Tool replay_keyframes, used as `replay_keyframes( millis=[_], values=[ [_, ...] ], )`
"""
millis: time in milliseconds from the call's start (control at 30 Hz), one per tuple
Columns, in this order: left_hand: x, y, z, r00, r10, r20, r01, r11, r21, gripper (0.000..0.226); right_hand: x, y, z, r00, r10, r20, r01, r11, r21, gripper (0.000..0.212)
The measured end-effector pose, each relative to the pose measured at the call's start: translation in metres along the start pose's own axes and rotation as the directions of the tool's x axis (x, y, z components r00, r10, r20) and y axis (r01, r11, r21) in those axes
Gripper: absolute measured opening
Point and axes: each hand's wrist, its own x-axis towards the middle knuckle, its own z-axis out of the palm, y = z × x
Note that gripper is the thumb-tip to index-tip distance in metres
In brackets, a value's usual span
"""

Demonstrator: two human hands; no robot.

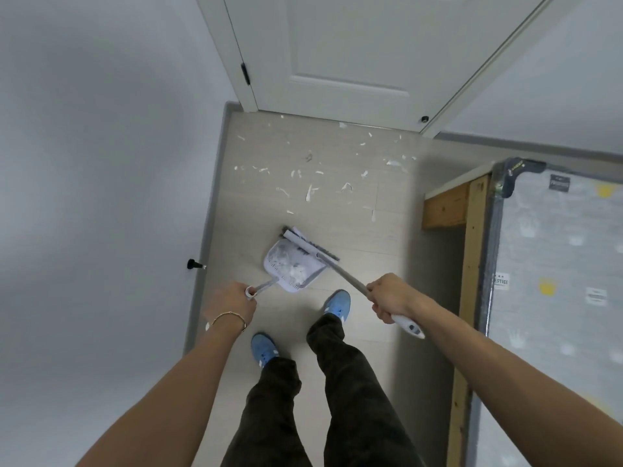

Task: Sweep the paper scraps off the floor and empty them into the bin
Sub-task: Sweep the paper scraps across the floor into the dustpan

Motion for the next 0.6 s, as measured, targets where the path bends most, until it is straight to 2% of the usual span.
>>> replay_keyframes(
  millis=[100, 267, 433, 600],
  values=[
    [-0.002, -0.006, 0.001, 1.0, -0.002, 0.011, 0.002, 1.0, -0.011, 0.018, 0.003, 0.002, 0.0, 0.999, -0.025, -0.041, 0.023, 0.999, -0.047, 0.033],
    [0.0, -0.006, 0.005, 0.999, 0.027, 0.023, -0.027, 0.999, -0.028, 0.021, 0.011, -0.016, 0.014, 0.992, 0.021, -0.127, -0.039, 0.989, -0.143, 0.031],
    [0.003, -0.003, 0.007, 0.999, 0.032, 0.027, -0.031, 0.999, -0.014, 0.02, -0.013, -0.003, 0.066, 0.999, 0.041, -0.011, -0.042, 0.985, -0.166, 0.014],
    [0.003, -0.002, 0.001, 0.998, 0.037, 0.053, -0.036, 0.999, -0.025, 0.019, -0.017, 0.026, 0.056, 0.999, 0.03, 0.037, -0.025, 0.991, -0.128, 0.021]
  ],
)
